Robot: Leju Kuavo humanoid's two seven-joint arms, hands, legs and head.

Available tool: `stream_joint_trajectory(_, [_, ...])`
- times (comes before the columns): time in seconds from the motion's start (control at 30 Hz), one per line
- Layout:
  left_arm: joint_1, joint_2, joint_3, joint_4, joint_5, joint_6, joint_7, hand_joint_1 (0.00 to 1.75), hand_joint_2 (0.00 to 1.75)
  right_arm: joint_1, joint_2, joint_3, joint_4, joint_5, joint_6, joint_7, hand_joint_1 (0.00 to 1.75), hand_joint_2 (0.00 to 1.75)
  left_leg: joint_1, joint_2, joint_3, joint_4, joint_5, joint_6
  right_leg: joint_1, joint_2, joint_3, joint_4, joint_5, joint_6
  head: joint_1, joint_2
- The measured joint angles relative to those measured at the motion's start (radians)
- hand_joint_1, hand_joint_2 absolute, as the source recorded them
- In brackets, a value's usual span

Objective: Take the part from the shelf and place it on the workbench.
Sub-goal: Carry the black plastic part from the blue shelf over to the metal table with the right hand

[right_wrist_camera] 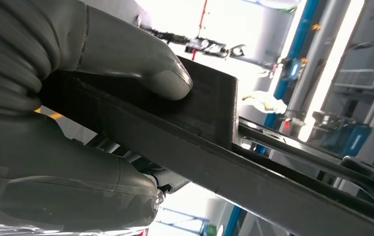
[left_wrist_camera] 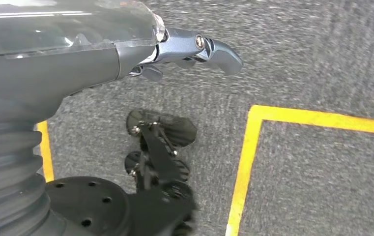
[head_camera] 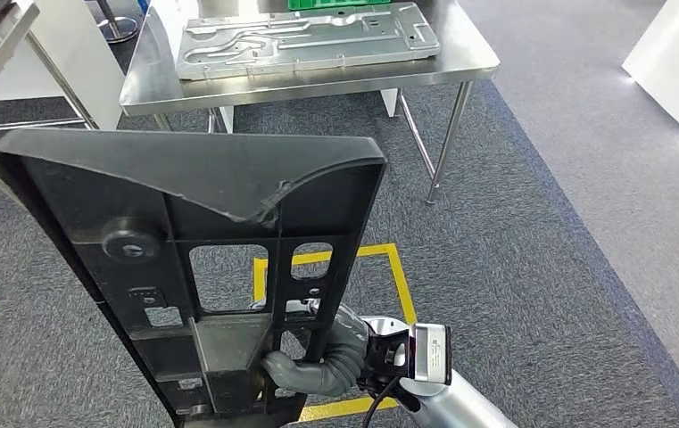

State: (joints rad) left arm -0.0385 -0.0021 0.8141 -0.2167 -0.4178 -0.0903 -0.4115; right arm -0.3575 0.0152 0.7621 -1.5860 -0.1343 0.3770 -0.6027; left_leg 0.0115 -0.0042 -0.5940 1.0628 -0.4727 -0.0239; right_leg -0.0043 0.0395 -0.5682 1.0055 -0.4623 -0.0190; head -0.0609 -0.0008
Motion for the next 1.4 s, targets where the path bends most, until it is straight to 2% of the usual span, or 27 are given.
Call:
stream_joint_trajectory(0.07, [-0.002,0.002,0.0,0.0,-0.002,0.0,-0.003,0.0,1.75,0.001,0.0,-0.001,-0.004,0.014,-0.005,-0.004,1.64,1.75,-0.004,-0.006,0.025,-0.059,0.004,0.015,0.002,0.005,0.002,0.004,-0.003,0.012,0.0,0.0])
stream_joint_trajectory(0.17, [-0.003,0.002,0.0,0.0,-0.002,-0.001,-0.005,0.0,1.75,0.003,-0.001,-0.002,-0.007,0.023,-0.01,-0.013,1.64,1.75,-0.002,-0.002,0.043,-0.069,0.002,0.041,0.002,0.001,0.001,0.029,-0.001,0.032,0.001,0.0])
stream_joint_trajectory(0.2, [-0.003,0.002,0.0,0.0,-0.001,-0.002,-0.005,0.0,1.75,0.002,-0.001,-0.002,-0.007,0.025,-0.012,-0.015,1.64,1.75,0.0,-0.001,0.051,-0.07,0.002,0.046,0.002,-0.007,-0.01,0.053,-0.015,0.037,0.003,0.0])
stream_joint_trajectory(0.23, [-0.002,0.001,0.001,0.0,-0.001,-0.002,-0.006,0.0,1.75,0.002,-0.001,-0.002,-0.007,0.026,-0.012,-0.015,1.64,1.75,0.001,0.0,0.058,-0.071,0.001,0.05,0.0,-0.015,-0.032,0.095,-0.039,0.04,0.004,0.0])
stream_joint_trajectory(0.3, [-0.001,0.001,0.003,0.0,-0.001,-0.002,-0.006,0.0,1.75,0.002,-0.002,-0.002,-0.006,0.027,-0.013,-0.015,1.64,1.75,0.0,0.001,0.064,-0.07,-0.006,0.052,-0.003,-0.028,-0.11,0.219,-0.094,0.044,0.006,0.0])
stream_joint_trajectory(0.33, [-0.001,0.002,0.005,0.0,0.0,-0.002,-0.006,0.0,1.75,0.003,-0.002,-0.002,-0.006,0.028,-0.012,-0.015,1.64,1.75,0.0,0.002,0.067,-0.07,-0.011,0.052,-0.005,-0.03,-0.148,0.271,-0.109,0.046,0.006,0.0])
stream_joint_trajectory(0.37, [0.0,0.002,0.006,0.0,0.0,-0.002,-0.006,0.0,1.75,0.004,-0.003,-0.002,-0.005,0.028,-0.012,-0.015,1.64,1.75,0.0,0.002,0.073,-0.07,-0.018,0.05,-0.006,-0.031,-0.172,0.291,-0.107,0.049,0.006,0.0])
stream_joint_trajectory(0.4, [0.001,0.002,0.007,0.0,0.0,-0.002,-0.006,0.0,1.75,0.004,-0.004,-0.002,-0.004,0.028,-0.011,-0.015,1.64,1.75,0.0,0.003,0.082,-0.07,-0.027,0.048,-0.007,-0.032,-0.175,0.273,-0.085,0.051,0.006,0.0])
stream_joint_trajectory(0.47, [0.002,0.002,0.008,0.0,-0.001,-0.003,-0.006,0.0,1.75,0.003,-0.004,-0.002,-0.004,0.028,-0.008,-0.015,1.64,1.75,0.001,0.003,0.106,-0.071,-0.047,0.042,-0.009,-0.039,-0.133,0.147,0.0,0.05,0.006,0.0])
stream_joint_trajectory(0.5, [0.002,0.002,0.008,0.0,-0.001,-0.003,-0.006,0.0,1.75,0.002,-0.004,-0.002,-0.004,0.026,-0.007,-0.015,1.64,1.75,0.001,0.003,0.118,-0.071,-0.056,0.037,-0.006,-0.043,-0.11,0.087,0.029,0.046,0.006,0.0])
stream_joint_trajectory(0.57, [0.001,0.002,0.008,0.0,-0.002,-0.004,-0.007,0.0,1.75,0.0,-0.005,-0.002,-0.005,0.023,-0.006,-0.015,1.64,1.75,-0.001,0.005,0.135,-0.077,-0.071,0.024,0.0,-0.047,-0.085,0.027,0.047,0.031,0.007,0.0])
stream_joint_trajectory(0.67, [-0.001,0.004,0.009,0.0,-0.002,-0.004,-0.008,0.0,1.75,-0.002,-0.005,-0.002,-0.006,0.021,-0.003,-0.014,1.64,1.75,-0.002,0.008,0.144,-0.045,-0.06,0.003,-0.001,-0.04,-0.059,0.017,0.034,0.009,0.008,0.0])
stream_joint_trajectory(0.73, [-0.003,0.005,0.009,0.0,-0.003,-0.004,-0.009,0.0,1.75,-0.005,-0.004,-0.002,-0.007,0.019,-0.001,-0.014,1.64,1.75,0.0,0.008,0.095,0.053,-0.049,-0.006,-0.003,-0.038,-0.029,0.009,0.022,-0.004,0.008,0.0])
stream_joint_trajectory(0.77, [-0.003,0.005,0.01,0.0,-0.004,-0.003,-0.009,0.0,1.75,-0.006,-0.004,-0.002,-0.006,0.019,-0.001,-0.015,1.64,1.75,0.002,0.008,0.053,0.116,-0.061,-0.009,-0.002,-0.038,-0.017,0.007,0.013,-0.009,0.008,0.0])
stream_joint_trajectory(0.83, [-0.002,0.005,0.012,0.0,-0.005,-0.003,-0.009,0.0,1.75,-0.005,-0.004,-0.002,-0.005,0.018,0.0,-0.015,1.64,1.75,0.002,0.007,-0.032,0.211,-0.126,-0.013,0.001,-0.033,0.002,0.007,-0.005,-0.014,0.007,0.0])
stream_joint_trajectory(0.87, [0.0,0.006,0.013,0.0,-0.006,-0.002,-0.009,0.0,1.75,-0.004,-0.005,-0.002,-0.004,0.018,-0.001,-0.015,1.64,1.75,0.002,0.007,-0.061,0.223,-0.159,-0.012,0.003,-0.029,0.014,0.007,-0.016,-0.016,0.007,0.0])
stream_joint_trajectory(0.9, [0.002,0.006,0.014,0.0,-0.007,-0.002,-0.009,0.0,1.75,-0.004,-0.005,-0.002,-0.003,0.017,-0.001,-0.015,1.64,1.75,0.001,0.007,-0.077,0.211,-0.174,-0.01,0.006,-0.026,0.026,0.007,-0.026,-0.016,0.007,0.0])
stream_joint_trajectory(0.93, [0.003,0.006,0.014,0.0,-0.007,-0.002,-0.009,0.0,1.75,-0.004,-0.005,-0.002,-0.002,0.017,-0.001,-0.015,1.64,1.75,0.0,0.007,-0.079,0.169,-0.157,-0.006,0.009,-0.023,0.04,0.007,-0.037,-0.016,0.007,0.0])
stream_joint_trajectory(1.03, [0.006,0.009,0.016,0.0,-0.009,0.0,-0.009,0.0,1.75,-0.003,-0.005,-0.002,0.001,0.016,-0.001,-0.016,1.64,1.75,-0.01,0.002,-0.054,0.003,0.01,0.019,0.015,-0.02,0.081,0.007,-0.071,-0.012,0.009,0.0])
stream_joint_trajectory(1.07, [0.006,0.01,0.017,0.0,-0.009,0.0,-0.008,0.0,1.75,-0.003,-0.005,-0.002,0.002,0.016,-0.001,-0.016,1.64,1.75,-0.015,0.001,-0.047,-0.021,0.048,0.026,0.014,-0.018,0.087,0.005,-0.079,-0.007,0.01,0.0])
stream_joint_trajectory(1.1, [0.006,0.011,0.018,0.0,-0.01,0.001,-0.008,0.0,1.75,-0.003,-0.006,-0.002,0.002,0.016,-0.002,-0.016,1.64,1.75,-0.019,-0.001,-0.043,-0.028,0.062,0.032,0.013,-0.017,0.091,0.008,-0.081,-0.001,0.011,0.0])
stream_joint_trajectory(1.17, [0.004,0.012,0.018,0.0,-0.011,0.001,-0.008,0.0,1.75,-0.005,-0.006,-0.002,0.002,0.015,-0.002,-0.016,1.64,1.75,-0.018,-0.001,-0.023,-0.044,0.059,0.042,0.011,-0.018,0.088,0.03,-0.073,0.012,0.01,0.0])
stream_joint_trajectory(1.23, [0.001,0.012,0.02,0.0,-0.01,0.002,-0.009,0.0,1.75,-0.008,-0.006,-0.002,0.002,0.014,-0.002,-0.016,1.64,1.75,-0.011,-0.001,0.0,-0.061,0.054,0.051,0.01,-0.023,0.055,0.102,-0.065,0.023,0.012,0.0])
stream_joint_trajectory(1.27, [0.0,0.012,0.021,0.0,-0.01,0.003,-0.009,0.0,1.75,-0.009,-0.006,-0.002,0.002,0.014,-0.002,-0.015,1.64,1.75,-0.009,-0.001,0.009,-0.067,0.051,0.053,0.007,-0.026,0.021,0.154,-0.078,0.028,0.013,0.0])
stream_joint_trajectory(1.33, [-0.001,0.011,0.024,0.0,-0.008,0.006,-0.008,0.0,1.75,-0.009,-0.006,-0.002,0.006,0.014,-0.003,-0.012,1.64,1.75,-0.006,-0.001,0.022,-0.069,0.038,0.055,-0.001,-0.028,-0.059,0.254,-0.132,0.037,0.014,0.0])
stream_joint_trajectory(1.37, [-0.001,0.011,0.025,0.0,-0.008,0.008,-0.008,0.0,1.75,-0.008,-0.006,-0.002,0.009,0.014,-0.004,-0.011,1.64,1.75,-0.005,-0.001,0.029,-0.069,0.031,0.053,-0.006,-0.029,-0.09,0.279,-0.153,0.041,0.014,0.0])
stream_joint_trajectory(1.4, [0.0,0.01,0.025,0.0,-0.007,0.009,-0.007,0.0,1.75,-0.008,-0.006,-0.002,0.012,0.014,-0.004,-0.011,1.64,1.75,-0.004,-0.001,0.038,-0.068,0.023,0.051,-0.01,-0.03,-0.107,0.276,-0.153,0.045,0.014,0.0])
